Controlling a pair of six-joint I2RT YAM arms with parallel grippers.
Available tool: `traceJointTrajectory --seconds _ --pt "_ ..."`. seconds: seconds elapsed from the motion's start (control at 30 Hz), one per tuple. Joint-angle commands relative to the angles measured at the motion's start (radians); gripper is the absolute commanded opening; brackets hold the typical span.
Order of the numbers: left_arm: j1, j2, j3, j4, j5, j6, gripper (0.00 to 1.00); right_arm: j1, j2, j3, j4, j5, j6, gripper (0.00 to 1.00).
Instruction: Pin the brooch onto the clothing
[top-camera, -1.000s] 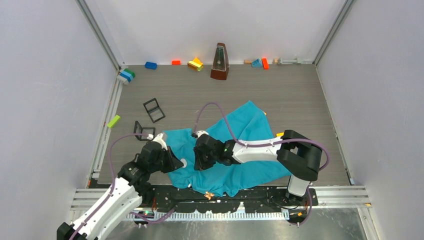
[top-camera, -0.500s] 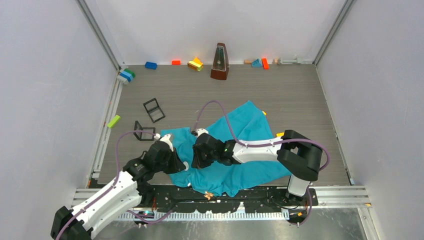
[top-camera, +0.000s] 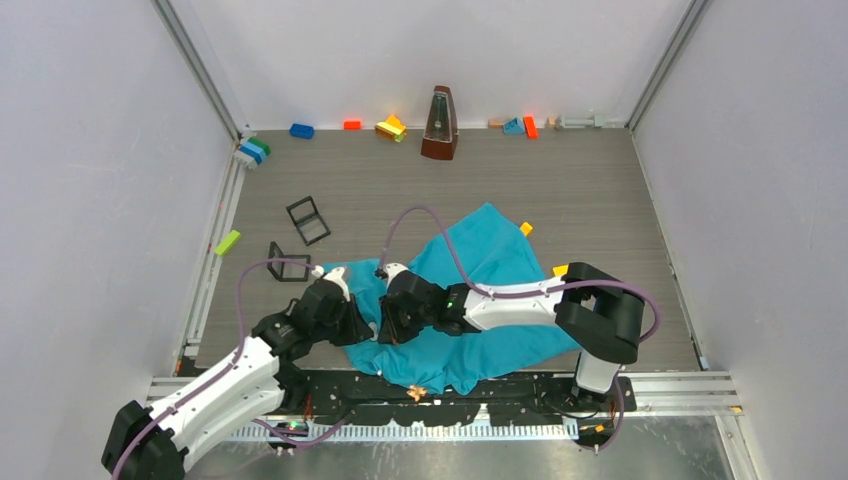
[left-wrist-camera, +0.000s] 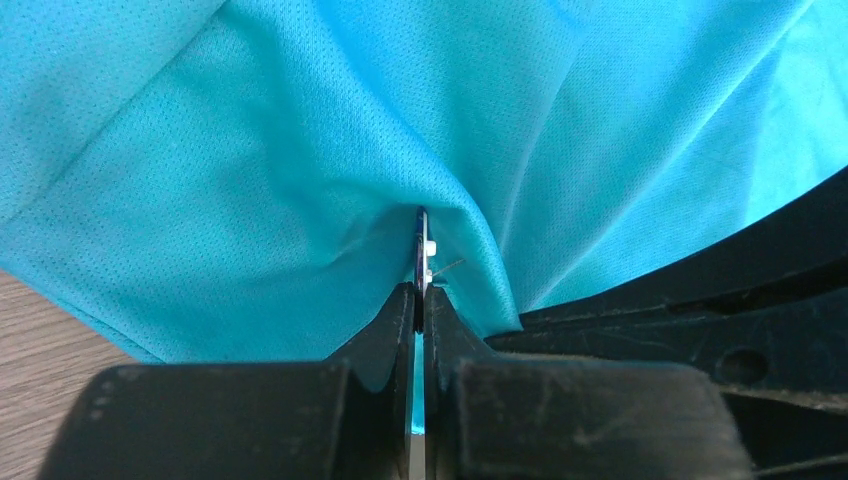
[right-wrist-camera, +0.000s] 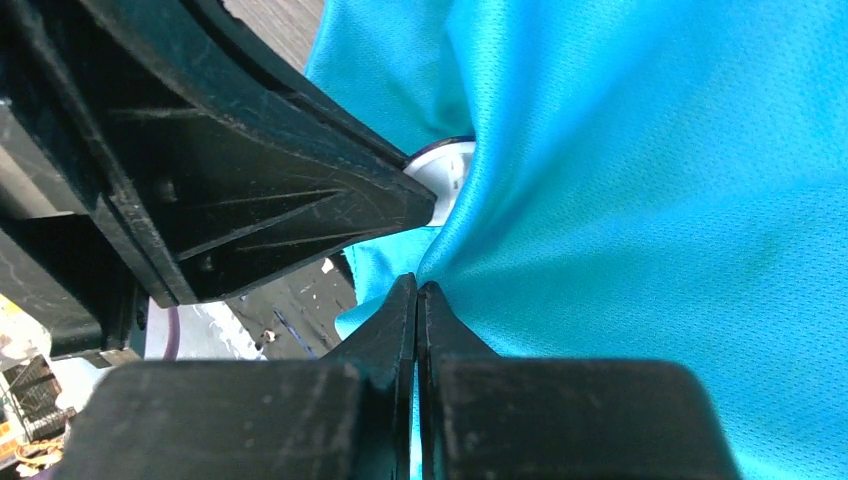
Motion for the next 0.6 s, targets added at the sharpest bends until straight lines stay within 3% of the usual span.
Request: traceJointTrajectory --seconds 0.0,0.57 --pt "-0.005 -0.031 0.0 0.049 -0.017 0.0 0.0 0.017 0.007 0.049 0.037 -0.036 -0.028 0.01" --pt "-0.005 -0.2 -0.075 0.124 -0.027 -0.113 0.0 0.023 0.068 0.052 0.032 -0.124 -0.029 0.0"
